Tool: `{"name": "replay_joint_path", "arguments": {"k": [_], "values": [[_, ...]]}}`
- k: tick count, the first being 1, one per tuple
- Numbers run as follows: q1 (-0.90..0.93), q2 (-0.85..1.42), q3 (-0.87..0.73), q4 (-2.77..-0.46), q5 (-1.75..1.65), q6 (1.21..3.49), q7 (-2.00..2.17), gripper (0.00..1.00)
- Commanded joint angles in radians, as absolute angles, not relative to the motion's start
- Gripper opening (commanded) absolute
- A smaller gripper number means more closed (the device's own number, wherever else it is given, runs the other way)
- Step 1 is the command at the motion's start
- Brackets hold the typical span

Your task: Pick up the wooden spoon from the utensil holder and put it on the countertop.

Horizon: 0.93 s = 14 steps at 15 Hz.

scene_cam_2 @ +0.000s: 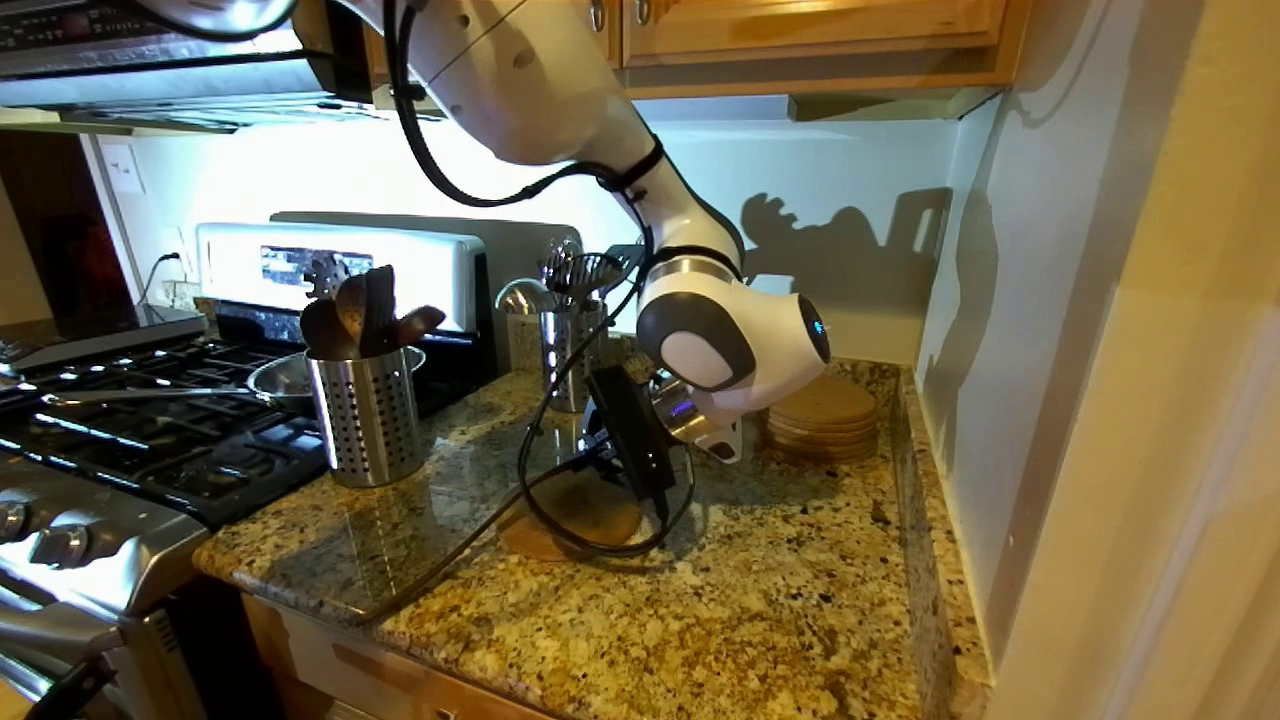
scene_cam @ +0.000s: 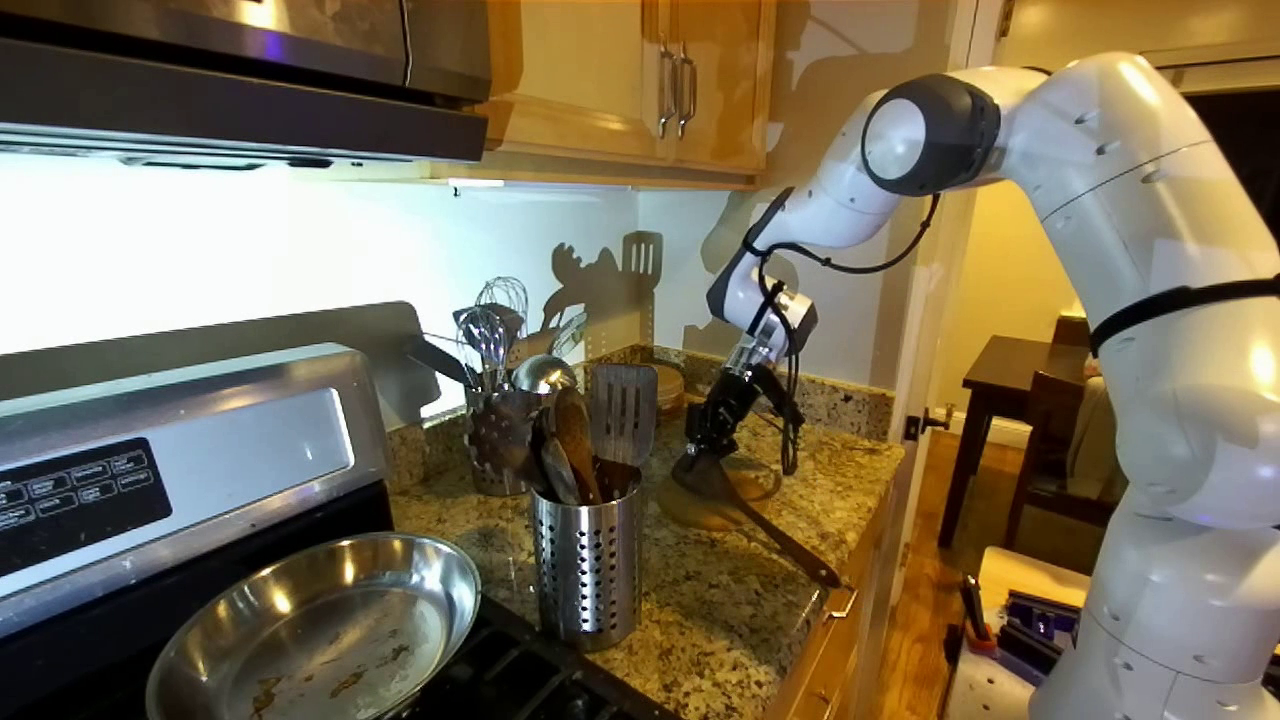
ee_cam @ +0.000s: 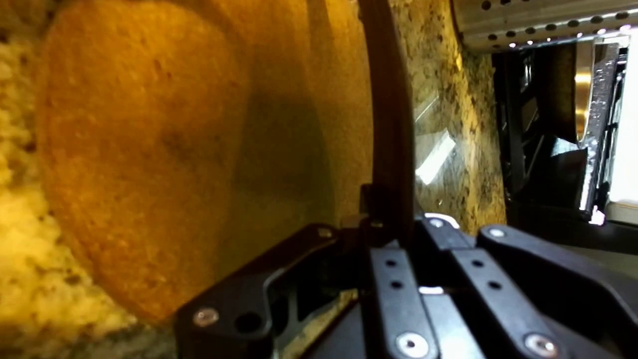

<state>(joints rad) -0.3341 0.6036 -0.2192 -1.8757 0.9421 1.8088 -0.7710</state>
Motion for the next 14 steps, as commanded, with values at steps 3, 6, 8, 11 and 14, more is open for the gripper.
{"name": "replay_joint_path", "arguments": {"k": [3, 6, 8, 11, 14], "values": [[-0.340, 0.617, -0.188, -1.811, 0.947, 1.896, -0.717, 0.05], [-0.334, 0.626, -0.187, -1.801, 0.935, 1.956, -0.674, 0.34], [-0.324, 0.622, -0.191, -1.818, 0.915, 2.030, -0.658, 0.45], [-0.319, 0.605, -0.191, -1.849, 0.891, 2.124, -0.649, 0.66], [-0.307, 0.573, -0.193, -1.892, 0.853, 2.232, -0.642, 0.84]]}}
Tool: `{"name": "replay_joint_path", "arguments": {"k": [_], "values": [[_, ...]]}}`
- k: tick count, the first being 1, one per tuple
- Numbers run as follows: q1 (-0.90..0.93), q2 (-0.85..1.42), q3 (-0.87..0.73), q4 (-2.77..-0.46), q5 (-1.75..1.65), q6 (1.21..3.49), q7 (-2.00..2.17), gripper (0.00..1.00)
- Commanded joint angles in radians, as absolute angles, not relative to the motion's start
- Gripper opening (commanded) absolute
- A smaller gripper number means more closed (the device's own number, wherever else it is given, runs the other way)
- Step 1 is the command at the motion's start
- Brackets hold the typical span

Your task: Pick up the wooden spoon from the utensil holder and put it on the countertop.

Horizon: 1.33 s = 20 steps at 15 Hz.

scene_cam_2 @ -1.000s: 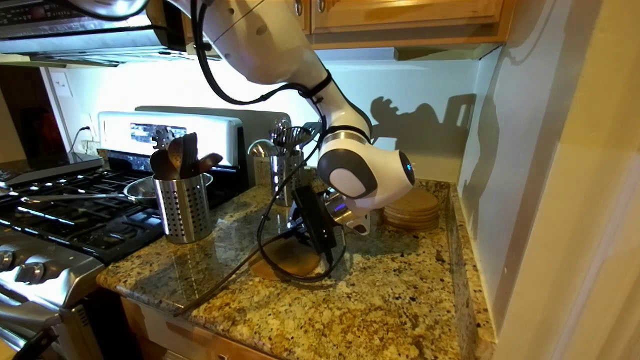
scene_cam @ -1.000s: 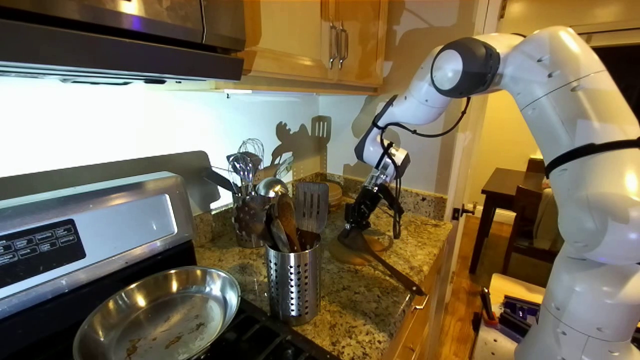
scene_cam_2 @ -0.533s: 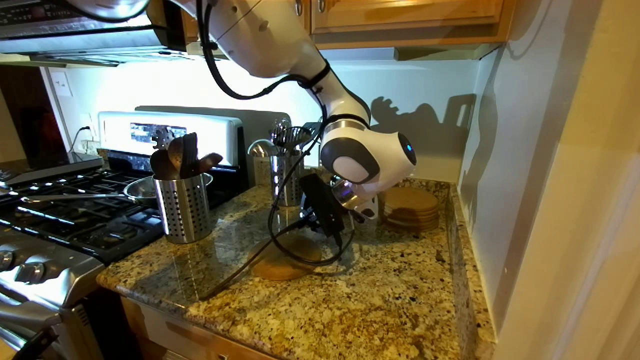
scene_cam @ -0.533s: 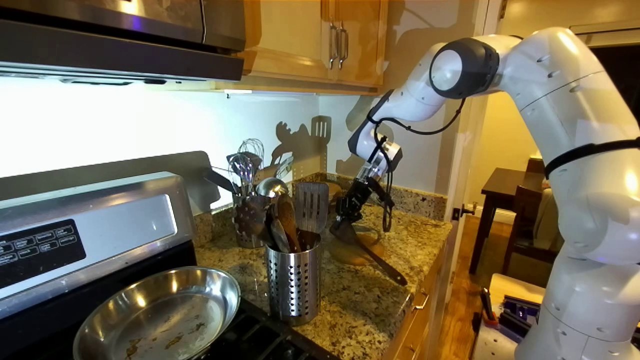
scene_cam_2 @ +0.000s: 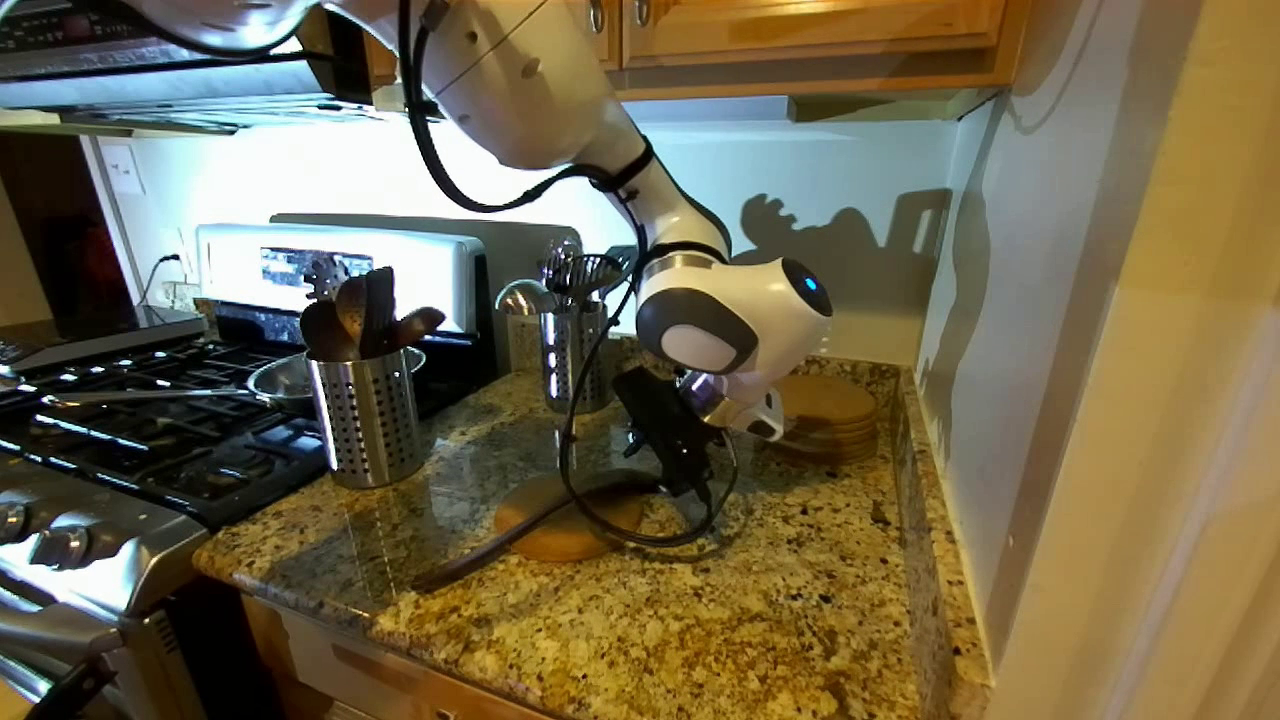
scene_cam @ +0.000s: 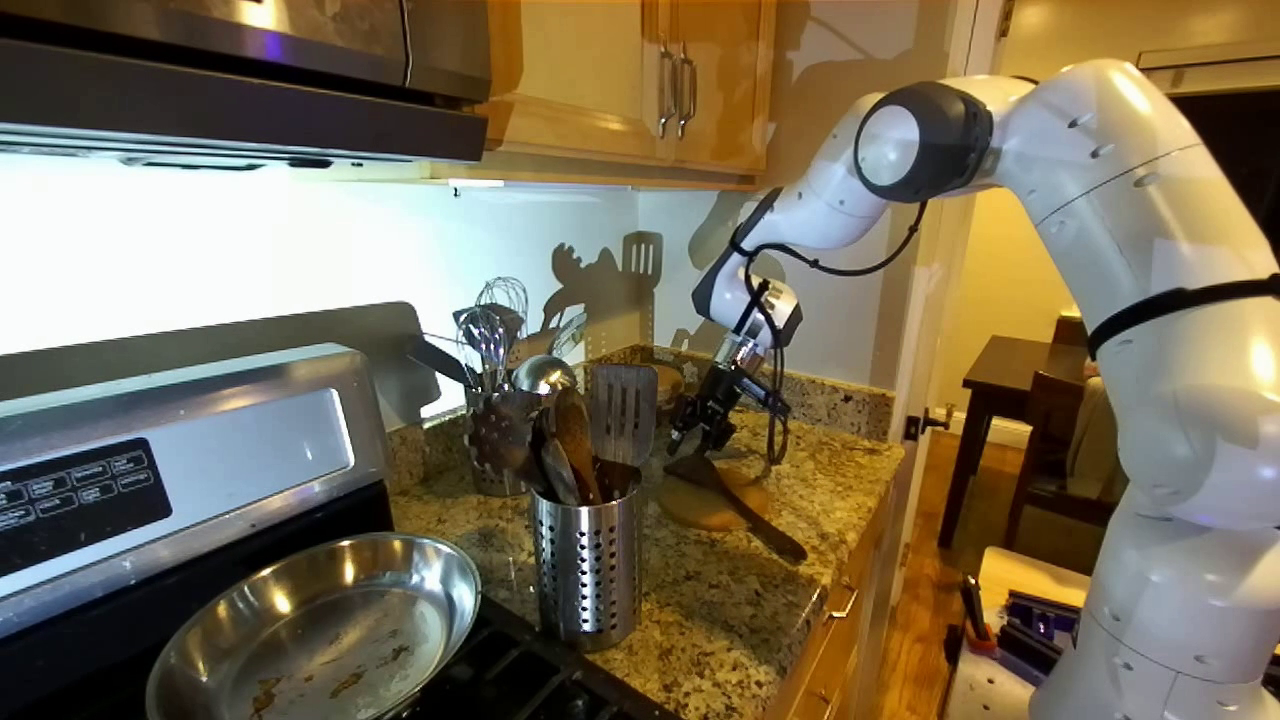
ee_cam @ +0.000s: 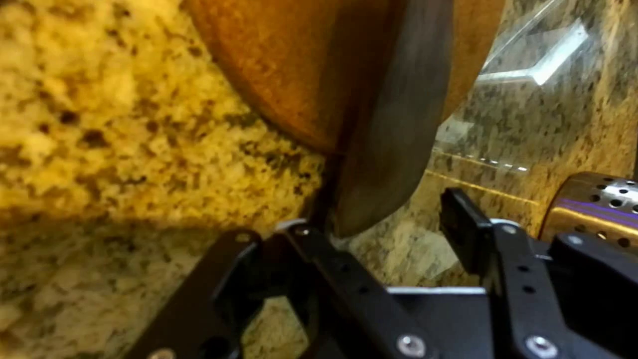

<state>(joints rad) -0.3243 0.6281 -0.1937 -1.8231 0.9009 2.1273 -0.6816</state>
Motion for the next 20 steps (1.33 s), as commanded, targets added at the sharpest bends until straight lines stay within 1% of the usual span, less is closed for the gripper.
{"name": "replay_joint_path", "arguments": {"k": [1, 2, 4, 8, 18, 19, 20], "values": [[-0.298, 0.559, -0.195, -1.910, 0.832, 2.276, -0.636, 0.90], [-0.291, 0.545, -0.195, -1.929, 0.809, 2.315, -0.627, 0.98], [-0.281, 0.513, -0.192, -1.969, 0.752, 2.385, -0.595, 1.00], [-0.273, 0.420, -0.186, -2.078, 0.624, 2.475, -0.490, 1.00], [-0.272, 0.121, -0.190, -2.298, 0.350, 2.415, -0.303, 1.00], [-0.289, 0.220, -0.177, -2.218, 0.386, 2.431, -0.344, 1.00], [-0.284, 0.191, -0.181, -2.237, 0.378, 2.428, -0.339, 1.00]]}}
